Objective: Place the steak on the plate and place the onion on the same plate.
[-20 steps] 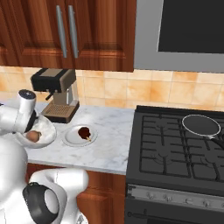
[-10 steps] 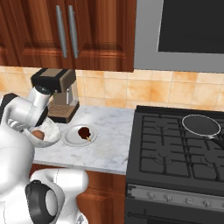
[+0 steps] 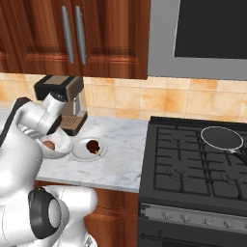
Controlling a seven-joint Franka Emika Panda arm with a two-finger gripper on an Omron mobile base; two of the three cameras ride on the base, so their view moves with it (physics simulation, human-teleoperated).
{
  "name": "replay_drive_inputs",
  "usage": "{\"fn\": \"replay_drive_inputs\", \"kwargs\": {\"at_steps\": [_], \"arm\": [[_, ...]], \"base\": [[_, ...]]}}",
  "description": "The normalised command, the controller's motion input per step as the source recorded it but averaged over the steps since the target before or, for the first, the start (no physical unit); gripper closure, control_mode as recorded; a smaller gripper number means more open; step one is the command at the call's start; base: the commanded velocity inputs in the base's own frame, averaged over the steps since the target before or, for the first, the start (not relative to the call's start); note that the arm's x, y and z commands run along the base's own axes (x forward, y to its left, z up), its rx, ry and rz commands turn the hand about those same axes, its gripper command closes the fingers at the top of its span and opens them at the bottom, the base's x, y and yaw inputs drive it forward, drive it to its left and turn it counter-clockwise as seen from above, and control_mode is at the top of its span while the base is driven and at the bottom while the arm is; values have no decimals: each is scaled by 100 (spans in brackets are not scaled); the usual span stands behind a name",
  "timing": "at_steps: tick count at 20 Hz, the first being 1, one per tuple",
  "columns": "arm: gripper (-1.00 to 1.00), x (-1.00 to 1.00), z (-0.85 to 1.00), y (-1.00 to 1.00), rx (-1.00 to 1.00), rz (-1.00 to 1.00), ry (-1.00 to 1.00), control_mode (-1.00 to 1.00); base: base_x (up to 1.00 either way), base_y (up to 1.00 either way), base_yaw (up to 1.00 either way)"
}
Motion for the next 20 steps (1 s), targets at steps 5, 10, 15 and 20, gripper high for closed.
{"fn": "replay_drive_inputs", "kwargs": {"at_steps": [5,10,15,20], "arm": [[100,33,0,-13,9,10,0,-100],[100,24,-4,-4,11,8,0,-100],[100,14,-4,-8,7,4,2,-100],[100,9,-11,-13,11,0,5,-100]], "base": [[0,0,0],[0,0,0],[0,0,0],[0,0,0]]}}
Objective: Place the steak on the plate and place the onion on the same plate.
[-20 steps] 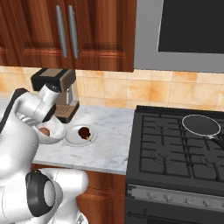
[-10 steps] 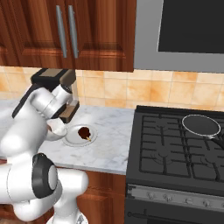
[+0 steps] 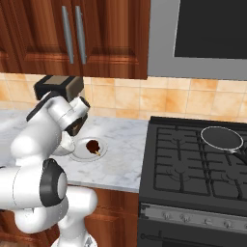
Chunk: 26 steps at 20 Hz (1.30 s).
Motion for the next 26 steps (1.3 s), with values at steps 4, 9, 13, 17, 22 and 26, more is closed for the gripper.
{"fn": "replay_drive_inputs", "kwargs": {"at_steps": [4,9,13,17,22,26], "arm": [[100,11,-8,-10,8,0,0,-100],[100,10,-6,-12,1,0,0,-100],[100,13,-3,-4,7,0,0,-100],[100,17,-6,0,7,0,0,-100],[100,20,-9,0,5,0,0,-100],[100,20,-6,0,3,0,0,-100]], "base": [[0,0,0],[0,0,0],[0,0,0],[0,0,0],[0,0,0],[0,0,0]]}}
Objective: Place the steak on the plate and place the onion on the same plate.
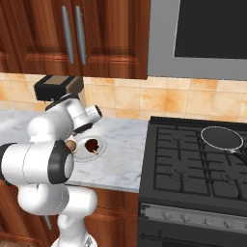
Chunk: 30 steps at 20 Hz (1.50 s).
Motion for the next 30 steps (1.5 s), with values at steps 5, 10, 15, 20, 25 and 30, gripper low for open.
{"fn": "replay_drive_inputs", "kwargs": {"at_steps": [5,10,15,20,25,30], "arm": [[100,19,0,0,4,2,0,-100],[100,4,1,-7,3,1,0,-100],[100,0,5,-14,1,0,-3,-100],[100,0,8,-2,4,0,-6,-100],[100,-1,0,-5,10,0,-4,-100],[100,-5,-1,-10,14,-1,-1,-100]], "base": [[0,0,0],[0,0,0],[0,0,0],[0,0,0],[0,0,0],[0,0,0]]}}
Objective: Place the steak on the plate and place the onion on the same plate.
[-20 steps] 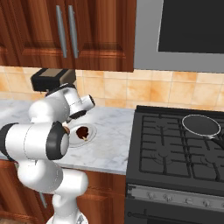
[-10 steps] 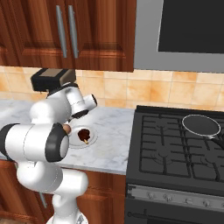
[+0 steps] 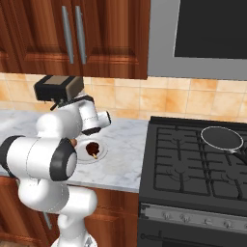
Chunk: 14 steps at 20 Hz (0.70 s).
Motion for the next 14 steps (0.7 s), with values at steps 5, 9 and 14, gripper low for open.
{"fn": "replay_drive_inputs", "kwargs": {"at_steps": [5,9,14], "arm": [[100,-1,-4,-16,14,0,0,-100],[100,0,-5,-14,16,0,0,-100],[100,0,-6,-3,15,0,0,-100]], "base": [[0,0,0],[0,0,0],[0,0,0]]}}
